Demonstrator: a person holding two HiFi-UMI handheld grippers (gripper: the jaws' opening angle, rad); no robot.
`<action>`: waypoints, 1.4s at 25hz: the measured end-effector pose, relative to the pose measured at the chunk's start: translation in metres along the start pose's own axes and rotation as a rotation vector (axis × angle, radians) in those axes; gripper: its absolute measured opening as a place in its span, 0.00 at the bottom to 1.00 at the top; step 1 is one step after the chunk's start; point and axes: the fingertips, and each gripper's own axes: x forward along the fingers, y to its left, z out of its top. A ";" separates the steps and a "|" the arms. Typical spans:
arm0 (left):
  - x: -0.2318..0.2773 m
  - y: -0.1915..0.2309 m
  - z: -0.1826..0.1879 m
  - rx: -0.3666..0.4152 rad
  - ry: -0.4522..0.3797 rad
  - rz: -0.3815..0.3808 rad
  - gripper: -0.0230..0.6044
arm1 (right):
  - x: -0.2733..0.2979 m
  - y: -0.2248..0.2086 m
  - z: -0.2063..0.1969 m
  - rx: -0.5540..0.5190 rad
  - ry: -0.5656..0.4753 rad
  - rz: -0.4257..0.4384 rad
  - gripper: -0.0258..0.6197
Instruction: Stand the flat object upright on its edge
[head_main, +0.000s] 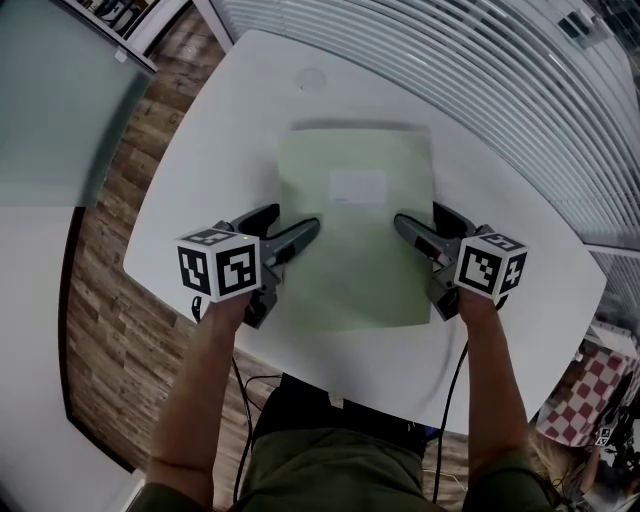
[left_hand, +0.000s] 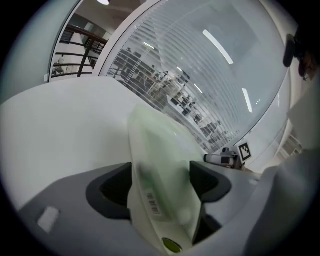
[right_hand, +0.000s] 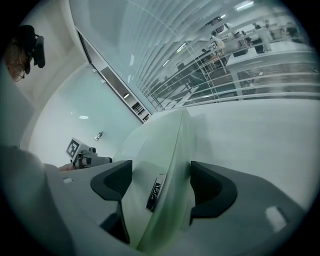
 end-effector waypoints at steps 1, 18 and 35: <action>0.001 -0.001 0.000 -0.008 -0.003 -0.003 0.58 | 0.000 0.000 0.000 0.000 -0.002 -0.002 0.58; -0.012 -0.016 0.004 0.031 -0.053 0.025 0.58 | -0.012 0.021 0.007 -0.075 -0.060 -0.025 0.58; -0.057 -0.057 0.043 0.192 -0.218 0.096 0.58 | -0.045 0.073 0.038 -0.245 -0.208 -0.054 0.58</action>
